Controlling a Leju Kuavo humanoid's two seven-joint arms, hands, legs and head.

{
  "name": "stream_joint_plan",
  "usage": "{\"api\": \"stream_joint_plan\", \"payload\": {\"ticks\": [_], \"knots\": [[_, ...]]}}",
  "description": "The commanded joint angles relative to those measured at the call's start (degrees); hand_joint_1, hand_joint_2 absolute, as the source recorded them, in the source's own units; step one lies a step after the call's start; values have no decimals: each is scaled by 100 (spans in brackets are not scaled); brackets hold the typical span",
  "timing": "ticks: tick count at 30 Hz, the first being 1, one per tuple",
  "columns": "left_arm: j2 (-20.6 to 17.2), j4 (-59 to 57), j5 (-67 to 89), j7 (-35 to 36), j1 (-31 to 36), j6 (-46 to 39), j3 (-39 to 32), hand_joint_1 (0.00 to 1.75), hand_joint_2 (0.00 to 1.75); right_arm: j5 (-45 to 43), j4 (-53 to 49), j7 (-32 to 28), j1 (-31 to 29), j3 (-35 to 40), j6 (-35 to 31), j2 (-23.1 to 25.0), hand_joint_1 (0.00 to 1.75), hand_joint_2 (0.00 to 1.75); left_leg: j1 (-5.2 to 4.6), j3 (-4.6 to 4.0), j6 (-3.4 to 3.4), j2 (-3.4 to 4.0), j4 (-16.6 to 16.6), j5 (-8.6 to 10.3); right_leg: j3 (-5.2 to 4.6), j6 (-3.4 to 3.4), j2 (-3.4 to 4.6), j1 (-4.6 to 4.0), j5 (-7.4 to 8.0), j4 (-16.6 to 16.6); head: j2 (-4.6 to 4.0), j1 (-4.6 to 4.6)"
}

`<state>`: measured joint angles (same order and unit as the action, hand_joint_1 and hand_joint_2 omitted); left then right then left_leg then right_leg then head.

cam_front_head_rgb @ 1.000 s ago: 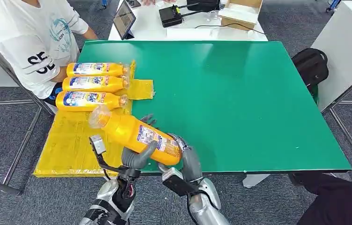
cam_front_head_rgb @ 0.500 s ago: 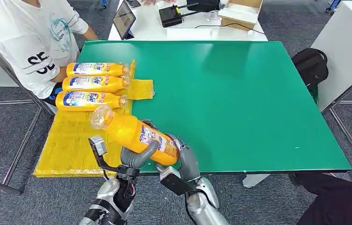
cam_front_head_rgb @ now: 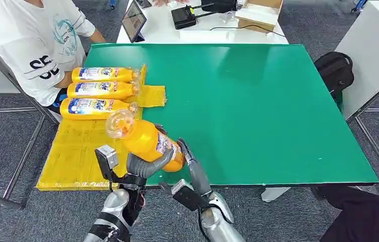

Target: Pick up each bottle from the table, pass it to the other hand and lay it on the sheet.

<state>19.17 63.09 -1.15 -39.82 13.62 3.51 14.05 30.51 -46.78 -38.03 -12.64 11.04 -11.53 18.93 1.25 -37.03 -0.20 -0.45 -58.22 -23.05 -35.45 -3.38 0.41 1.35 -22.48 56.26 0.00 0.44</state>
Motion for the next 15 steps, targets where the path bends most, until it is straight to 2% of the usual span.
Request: {"api": "stream_joint_plan", "payload": {"ticks": [1, 6, 10, 15], "knots": [[-186, 414, 807, -18, 643, -1051, -987, 175, 175, -112, -831, -21, 62, 592, 649, -253, 0, 0, 1, 8, 4, 10, -4, -6, 4, 14, 2, -4, -4, 5, 0, 2], [-225, 384, 849, -18, 700, -1042, -1067, 175, 175, -156, -855, 0, 43, 606, 673, -269, 0, 0, 1, 25, 6, 10, 2, -9, 25, 16, 1, -5, -8, 0, 0, 2], [-367, 366, 1187, -18, 787, -1671, -1133, 175, 175, -313, -889, -54, -3, 538, 668, -325, 0, 0, 1, 16, 5, 7, 2, -6, 18, 11, 0, -3, -5, -2, 0, 2], [-975, -711, 2757, -18, 1176, -3677, -1181, 175, 175, -754, -1468, -197, 113, 163, 517, -394, 0, 0, -2, 17, 2, 5, 9, -1, 19, 12, 0, 0, -2, -4, 0, 4]]}}
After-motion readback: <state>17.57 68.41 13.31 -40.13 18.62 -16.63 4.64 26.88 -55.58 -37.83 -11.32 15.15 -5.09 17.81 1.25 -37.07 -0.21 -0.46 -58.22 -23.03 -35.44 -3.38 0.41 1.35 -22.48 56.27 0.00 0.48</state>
